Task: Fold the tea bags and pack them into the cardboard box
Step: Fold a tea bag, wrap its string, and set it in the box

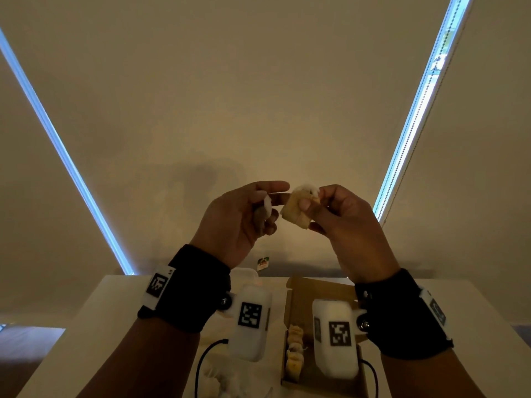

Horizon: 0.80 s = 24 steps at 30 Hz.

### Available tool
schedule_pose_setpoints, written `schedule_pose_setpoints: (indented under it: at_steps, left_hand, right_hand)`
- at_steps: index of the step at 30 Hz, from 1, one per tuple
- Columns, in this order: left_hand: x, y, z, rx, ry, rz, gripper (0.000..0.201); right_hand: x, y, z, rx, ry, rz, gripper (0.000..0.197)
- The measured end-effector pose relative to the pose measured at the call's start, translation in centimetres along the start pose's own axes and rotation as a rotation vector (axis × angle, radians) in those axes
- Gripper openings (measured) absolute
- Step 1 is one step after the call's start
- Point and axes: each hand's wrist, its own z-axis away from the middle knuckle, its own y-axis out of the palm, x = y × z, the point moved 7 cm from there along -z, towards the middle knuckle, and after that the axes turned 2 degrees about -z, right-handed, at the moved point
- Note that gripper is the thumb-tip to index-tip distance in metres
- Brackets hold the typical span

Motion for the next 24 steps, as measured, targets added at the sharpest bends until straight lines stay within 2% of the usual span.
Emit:
schedule_pose_setpoints:
  at_steps: [2, 4, 8, 12, 18, 24]
  left_hand:
    - [0.1, 0.0, -0.1, 0.032, -0.049, 0.164, 0.050]
    - [0.2, -0.3, -0.2, 0.016, -0.057, 0.221, 0.051]
    - [0.4, -1.2, -0.6, -0.097, 0.000, 0.110, 0.036]
    - [0.2, -1.2, -0.7, -0.105, 0.090, -0.084, 0.024]
    - [-0.8, -1.1, -0.5, -0.156, 0.195, -0.273, 0.013]
    - [-1.7, -0.6, 0.0, -0.168, 0.215, -0.343, 0.018]
  right_hand:
    - [-0.1, 0.0, 0.1, -0.007, 0.031, -0.152, 0.010]
    - [0.0, 0.0, 0.1, 0.005, 0.064, -0.321, 0.018]
    - [0.3, 0.8, 0.4, 0.101, 0.134, -0.521, 0.025]
    - [0.6, 1.5, 0.7, 0.166, 0.163, -0.518, 0.021]
    - [0.5, 1.6, 0.8, 0.163, 0.205, -0.577, 0.020]
    - [0.3, 1.7, 0.7, 0.165, 0.216, -0.589, 0.022]
